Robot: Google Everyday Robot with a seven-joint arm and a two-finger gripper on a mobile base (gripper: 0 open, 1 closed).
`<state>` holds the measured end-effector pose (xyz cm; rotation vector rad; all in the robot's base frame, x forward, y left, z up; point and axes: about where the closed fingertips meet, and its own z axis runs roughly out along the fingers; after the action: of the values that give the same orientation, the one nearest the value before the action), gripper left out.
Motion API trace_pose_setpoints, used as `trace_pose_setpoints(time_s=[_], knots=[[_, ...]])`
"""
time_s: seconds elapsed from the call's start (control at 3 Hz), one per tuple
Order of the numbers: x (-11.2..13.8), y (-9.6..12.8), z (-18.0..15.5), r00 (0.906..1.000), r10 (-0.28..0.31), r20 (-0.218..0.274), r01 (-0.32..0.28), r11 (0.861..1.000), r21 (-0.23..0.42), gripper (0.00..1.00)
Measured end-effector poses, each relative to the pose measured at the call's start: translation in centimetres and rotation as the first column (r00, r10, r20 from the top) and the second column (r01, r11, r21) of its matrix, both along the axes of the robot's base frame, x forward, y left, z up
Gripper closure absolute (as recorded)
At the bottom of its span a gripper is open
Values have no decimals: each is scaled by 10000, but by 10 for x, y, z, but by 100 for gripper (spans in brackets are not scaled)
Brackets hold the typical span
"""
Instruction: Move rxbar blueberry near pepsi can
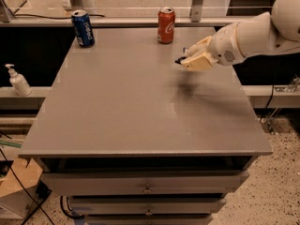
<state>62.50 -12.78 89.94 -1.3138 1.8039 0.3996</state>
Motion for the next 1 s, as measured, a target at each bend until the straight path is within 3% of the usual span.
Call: trace_pose_setpoints(time_s=[0.33,1.0], knots=[[16,31,25,9951,742,658,-778,9955,543,100],[22,37,27,9954,623,734,-670,9958,622,100]])
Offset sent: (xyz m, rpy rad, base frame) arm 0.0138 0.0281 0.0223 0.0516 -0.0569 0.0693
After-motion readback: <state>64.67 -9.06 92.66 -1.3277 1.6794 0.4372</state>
